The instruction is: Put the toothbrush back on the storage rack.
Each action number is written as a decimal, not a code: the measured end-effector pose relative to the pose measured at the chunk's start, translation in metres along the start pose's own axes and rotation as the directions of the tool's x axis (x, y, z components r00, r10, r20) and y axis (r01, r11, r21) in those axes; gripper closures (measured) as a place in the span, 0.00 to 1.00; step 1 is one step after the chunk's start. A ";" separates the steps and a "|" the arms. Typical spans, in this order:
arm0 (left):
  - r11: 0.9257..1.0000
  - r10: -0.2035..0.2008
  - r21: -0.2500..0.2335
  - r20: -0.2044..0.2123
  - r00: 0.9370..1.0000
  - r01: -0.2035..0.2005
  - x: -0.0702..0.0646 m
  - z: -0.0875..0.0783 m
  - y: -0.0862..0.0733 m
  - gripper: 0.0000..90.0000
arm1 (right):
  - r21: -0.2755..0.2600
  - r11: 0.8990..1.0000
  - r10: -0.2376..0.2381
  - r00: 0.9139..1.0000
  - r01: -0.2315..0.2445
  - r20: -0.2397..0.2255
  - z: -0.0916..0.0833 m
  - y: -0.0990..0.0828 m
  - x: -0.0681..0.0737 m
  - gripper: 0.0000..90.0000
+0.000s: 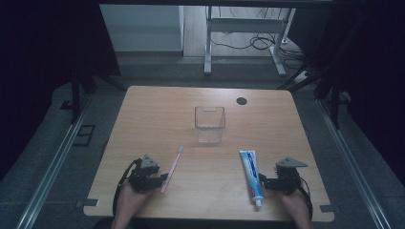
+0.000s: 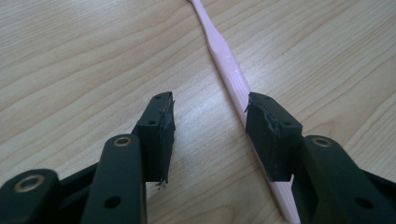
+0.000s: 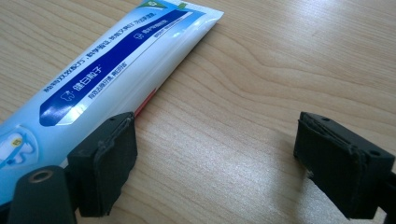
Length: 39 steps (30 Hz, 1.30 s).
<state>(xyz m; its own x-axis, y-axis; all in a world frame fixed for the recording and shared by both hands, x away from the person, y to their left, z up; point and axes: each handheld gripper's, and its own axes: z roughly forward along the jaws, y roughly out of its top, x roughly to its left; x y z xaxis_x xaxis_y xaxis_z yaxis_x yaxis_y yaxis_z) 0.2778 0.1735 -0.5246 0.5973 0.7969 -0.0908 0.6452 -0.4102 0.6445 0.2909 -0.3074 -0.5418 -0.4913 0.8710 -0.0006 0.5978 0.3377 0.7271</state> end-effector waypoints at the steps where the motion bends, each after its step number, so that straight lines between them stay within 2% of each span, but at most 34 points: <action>1: 1.000 -0.003 0.008 0.005 1.000 0.003 0.000 0.000 0.003 0.58 | 0.000 1.000 0.000 1.000 0.000 0.000 0.000 0.000 0.000 0.14; 8: 0.999 -0.016 0.051 0.032 0.999 0.014 0.000 0.003 0.011 0.58 | 0.000 1.000 -0.001 1.000 0.001 0.000 0.000 0.000 0.000 0.14; 11: 0.997 -0.001 0.077 0.035 0.999 -0.001 0.000 0.005 0.015 0.58 | -0.001 1.000 -0.001 1.000 0.001 0.001 0.000 0.000 0.000 0.14; 14: 0.993 0.005 0.116 0.035 0.999 -0.009 0.000 0.007 0.024 0.59 | 0.000 1.000 -0.001 1.000 0.001 0.000 0.000 0.000 0.000 0.14; 15: 0.993 0.005 0.116 0.035 0.999 -0.009 0.000 0.007 0.024 0.59 | 0.000 1.000 -0.001 1.000 0.001 0.000 0.000 0.000 0.000 0.14; 16: 0.990 0.012 0.141 0.036 0.999 -0.017 -0.001 0.009 0.029 0.59 | 0.000 1.000 -0.001 1.000 0.001 0.000 0.000 0.000 0.000 0.14; 19: 0.987 0.015 0.161 0.040 0.999 -0.022 -0.001 0.011 0.033 0.60 | 0.000 1.000 -0.002 1.000 0.002 0.001 0.000 0.000 0.000 0.14; 22: 0.976 0.020 0.214 0.043 0.999 -0.028 -0.003 0.018 0.043 0.60 | 0.000 1.000 -0.003 1.000 0.003 0.000 0.000 0.000 0.000 0.14; 23: 0.976 0.020 0.214 0.043 0.999 -0.028 -0.003 0.018 0.043 0.60 | 0.000 1.000 -0.003 1.000 0.003 0.000 0.000 0.000 0.000 0.14; 25: 0.968 0.030 0.248 0.040 0.999 -0.039 -0.004 0.021 0.049 0.61 | 0.000 1.000 -0.003 1.000 0.003 0.000 0.000 0.000 0.000 0.14; 26: 0.968 0.030 0.248 0.040 0.999 -0.039 -0.004 0.021 0.049 0.61 | 0.000 1.000 -0.003 1.000 0.003 0.000 0.000 0.000 0.000 0.14; 27: 0.961 0.037 0.271 0.038 0.999 -0.046 -0.004 0.024 0.053 0.61 | 0.000 1.000 -0.003 1.000 0.003 0.000 0.000 0.000 0.000 0.14; 28: 0.958 0.040 0.281 0.039 0.998 -0.050 -0.004 0.025 0.056 0.61 | 0.001 1.000 -0.003 1.000 0.003 0.000 0.000 0.000 0.000 0.14; 29: 0.958 0.040 0.281 0.039 0.998 -0.050 -0.004 0.025 0.056 0.62 | 0.001 1.000 -0.003 1.000 0.003 0.000 0.000 0.000 0.000 0.14; 31: 0.949 0.053 0.310 0.029 0.998 -0.059 -0.004 0.029 0.062 0.62 | 0.000 1.000 -0.003 1.000 0.003 0.000 0.000 0.000 0.000 0.14; 35: 0.939 0.057 0.337 0.026 0.998 -0.062 -0.004 0.033 0.070 0.65 | 0.001 1.000 -0.001 1.000 0.001 0.000 0.000 0.000 0.000 0.14; 38: 0.928 0.064 0.366 0.024 0.998 -0.069 -0.003 0.035 0.076 0.66 | 0.002 1.000 0.001 1.000 -0.001 0.000 0.000 0.000 0.000 0.14; 39: 0.928 0.064 0.366 0.024 0.998 -0.069 -0.003 0.035 0.076 0.67 | 0.002 1.000 0.001 1.000 -0.001 0.000 0.000 0.000 0.000 0.14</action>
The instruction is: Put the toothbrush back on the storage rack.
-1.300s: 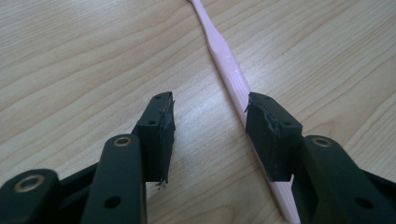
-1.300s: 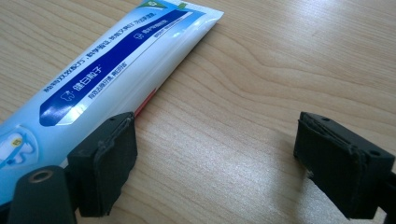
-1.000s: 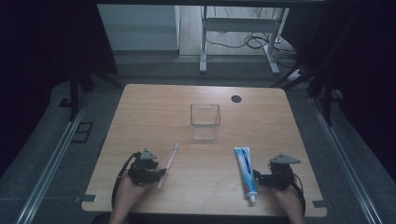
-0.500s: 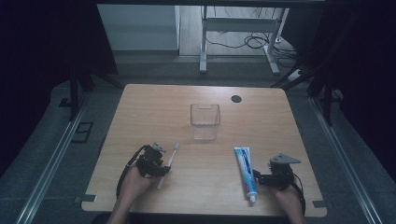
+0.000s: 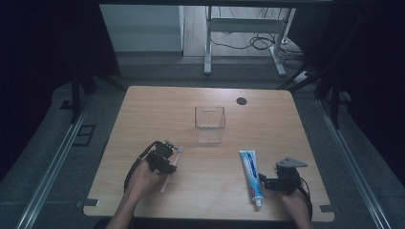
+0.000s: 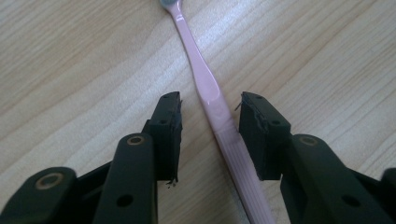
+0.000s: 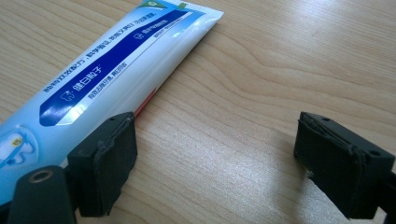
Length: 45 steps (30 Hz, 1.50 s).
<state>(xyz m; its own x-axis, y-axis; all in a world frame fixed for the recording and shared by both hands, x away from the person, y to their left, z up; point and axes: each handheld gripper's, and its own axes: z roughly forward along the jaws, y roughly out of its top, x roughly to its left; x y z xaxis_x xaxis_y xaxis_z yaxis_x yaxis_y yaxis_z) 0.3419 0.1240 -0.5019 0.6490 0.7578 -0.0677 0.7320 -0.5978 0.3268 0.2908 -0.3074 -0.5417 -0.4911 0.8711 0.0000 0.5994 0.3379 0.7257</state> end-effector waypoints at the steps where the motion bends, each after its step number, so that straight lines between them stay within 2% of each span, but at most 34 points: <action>1: 1.000 0.000 0.012 -0.005 1.000 0.000 0.000 0.001 0.003 0.68 | 0.000 1.000 0.000 1.000 0.000 0.000 0.000 0.000 0.000 0.14; 2: 0.999 0.004 0.041 -0.012 1.000 -0.004 0.000 0.002 0.006 0.68 | 0.000 1.000 0.000 1.000 0.000 0.000 0.000 0.000 0.000 0.14; 3: 0.999 0.004 0.041 -0.012 1.000 -0.004 0.000 0.002 0.006 0.69 | 0.000 1.000 0.000 1.000 0.000 0.000 0.000 0.000 0.000 0.14; 6: 0.996 0.014 0.084 -0.019 1.000 -0.012 0.001 0.005 0.011 0.71 | 0.000 1.000 0.000 1.000 0.000 0.000 0.000 0.000 0.000 0.14; 10: 0.994 0.023 0.106 -0.018 1.000 -0.021 0.000 0.006 0.015 0.75 | 0.000 1.000 -0.001 1.000 0.001 0.000 0.000 0.000 0.000 0.14; 14: 0.989 0.027 0.149 -0.015 1.000 -0.025 -0.001 0.007 0.020 0.80 | -0.001 1.000 -0.001 1.000 0.001 0.001 0.000 0.000 0.000 0.14; 18: 0.985 0.030 0.169 -0.014 0.999 -0.028 0.000 0.007 0.022 0.86 | -0.001 1.000 -0.001 1.000 0.001 0.001 0.000 0.000 0.000 0.14; 22: 0.984 0.033 0.175 -0.012 0.999 -0.031 0.001 0.007 0.023 0.87 | -0.001 1.000 -0.001 1.000 0.001 0.001 0.000 0.000 0.000 0.14; 31: 0.993 0.027 0.117 0.022 0.999 -0.030 0.004 0.002 0.022 0.88 | -0.001 1.000 -0.001 1.000 0.001 0.001 0.000 0.000 0.000 0.14; 35: 0.995 0.036 0.090 0.042 0.998 -0.039 0.003 -0.008 0.023 0.88 | -0.001 1.000 0.000 1.000 0.000 0.001 0.000 0.000 0.000 0.14; 36: 0.996 0.046 0.068 0.048 0.998 -0.049 0.002 -0.015 0.024 0.88 | 0.000 1.000 -0.001 1.000 0.001 0.001 0.000 0.000 0.000 0.14; 39: 0.997 0.058 0.055 0.052 0.997 -0.061 0.002 -0.020 0.024 0.88 | 0.000 1.000 -0.001 1.000 0.001 0.001 0.000 0.000 0.000 0.14; 43: 0.997 0.078 0.004 0.072 0.994 -0.078 0.000 -0.034 0.026 0.88 | 0.001 1.000 -0.001 1.000 0.001 0.001 0.000 0.000 0.000 0.14; 45: 0.997 0.082 -0.005 0.075 0.994 -0.082 -0.001 -0.037 0.026 0.88 | 0.001 1.000 -0.001 1.000 0.001 0.001 0.000 0.000 0.000 0.14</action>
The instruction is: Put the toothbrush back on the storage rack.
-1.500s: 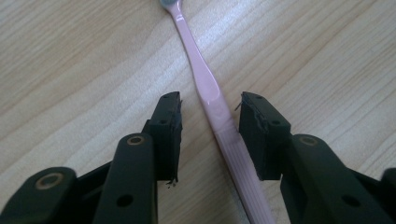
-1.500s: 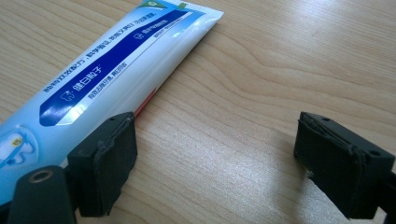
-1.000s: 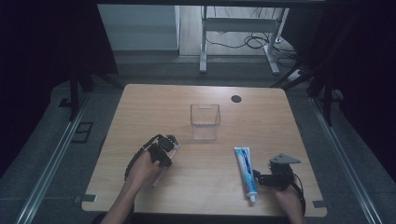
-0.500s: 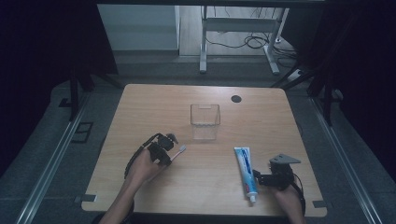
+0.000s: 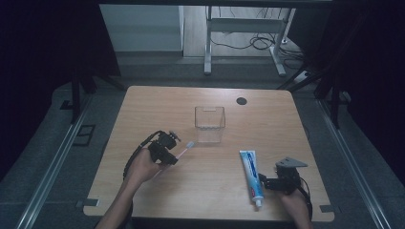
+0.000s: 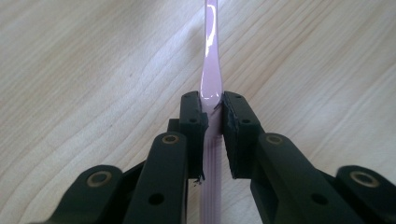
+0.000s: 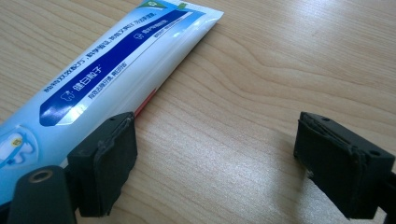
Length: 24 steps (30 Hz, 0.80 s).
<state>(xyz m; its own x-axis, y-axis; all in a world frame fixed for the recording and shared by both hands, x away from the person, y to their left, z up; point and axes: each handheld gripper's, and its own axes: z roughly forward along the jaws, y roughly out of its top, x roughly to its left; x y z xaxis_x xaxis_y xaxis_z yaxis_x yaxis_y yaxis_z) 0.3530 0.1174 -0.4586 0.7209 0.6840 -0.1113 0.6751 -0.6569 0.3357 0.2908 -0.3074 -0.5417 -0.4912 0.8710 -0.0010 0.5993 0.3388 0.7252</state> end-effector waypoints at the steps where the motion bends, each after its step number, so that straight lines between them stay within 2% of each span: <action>1: 1.000 0.005 -0.005 0.001 1.000 -0.005 -0.001 -0.002 0.001 0.88 | 0.000 1.000 0.000 1.000 0.000 0.000 0.000 0.000 0.000 0.14; 6: 0.998 0.017 -0.057 -0.005 1.000 -0.017 -0.005 -0.016 0.004 0.88 | -0.001 1.000 -0.002 1.000 0.002 0.001 0.000 0.000 0.000 0.14; 15: 0.993 0.033 -0.111 -0.017 0.999 -0.035 -0.009 -0.031 0.011 0.88 | -0.002 1.000 -0.004 1.000 0.004 0.001 0.000 0.000 0.000 0.14; 24: 0.982 0.045 -0.184 -0.039 0.998 -0.051 -0.011 -0.051 0.024 0.88 | -0.003 1.000 -0.003 1.000 0.003 0.001 0.000 0.000 0.000 0.14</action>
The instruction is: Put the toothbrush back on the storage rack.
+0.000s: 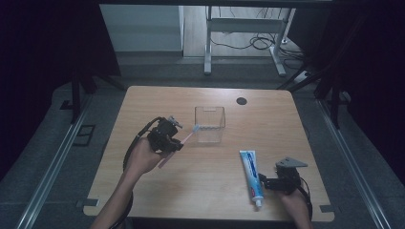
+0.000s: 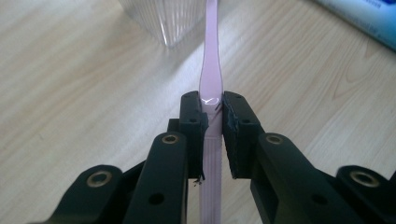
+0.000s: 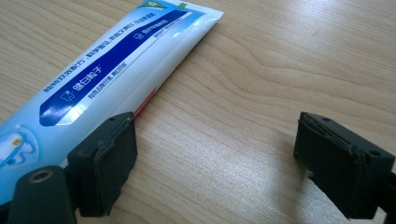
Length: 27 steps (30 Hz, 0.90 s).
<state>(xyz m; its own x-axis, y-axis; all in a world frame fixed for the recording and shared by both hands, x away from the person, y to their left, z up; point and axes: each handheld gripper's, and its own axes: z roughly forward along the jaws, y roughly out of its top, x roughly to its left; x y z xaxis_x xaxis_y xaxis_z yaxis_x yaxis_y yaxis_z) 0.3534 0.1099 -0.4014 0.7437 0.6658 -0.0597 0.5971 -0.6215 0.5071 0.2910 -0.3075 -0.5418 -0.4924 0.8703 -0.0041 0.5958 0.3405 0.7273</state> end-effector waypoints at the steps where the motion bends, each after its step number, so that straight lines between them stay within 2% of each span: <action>1: 1.000 0.007 -0.008 -0.003 1.000 -0.007 0.000 -0.001 0.002 0.88 | 0.000 1.000 0.000 1.000 0.000 0.000 0.000 0.000 0.000 0.14; 12: 0.998 0.006 -0.066 -0.013 1.000 -0.007 0.006 -0.004 0.016 0.88 | 0.000 1.000 0.000 1.000 0.000 0.000 0.000 0.000 0.000 0.14; 21: 0.993 0.017 -0.113 -0.034 0.999 -0.021 0.011 -0.006 0.034 0.88 | 0.001 1.000 0.000 1.000 0.000 0.000 0.000 0.000 0.000 0.14; 27: 0.990 0.011 -0.140 -0.042 0.999 -0.017 0.014 -0.003 0.046 0.88 | 0.001 1.000 0.000 1.000 0.000 0.000 0.000 0.000 0.000 0.14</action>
<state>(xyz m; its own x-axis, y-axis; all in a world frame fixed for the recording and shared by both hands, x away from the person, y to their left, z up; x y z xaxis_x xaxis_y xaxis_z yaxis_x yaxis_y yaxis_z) 0.3898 0.0920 -0.3761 0.7369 0.6757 -0.0179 0.5365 -0.5686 0.6236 0.2910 -0.3075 -0.5418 -0.4925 0.8703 -0.0038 0.5963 0.3406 0.7269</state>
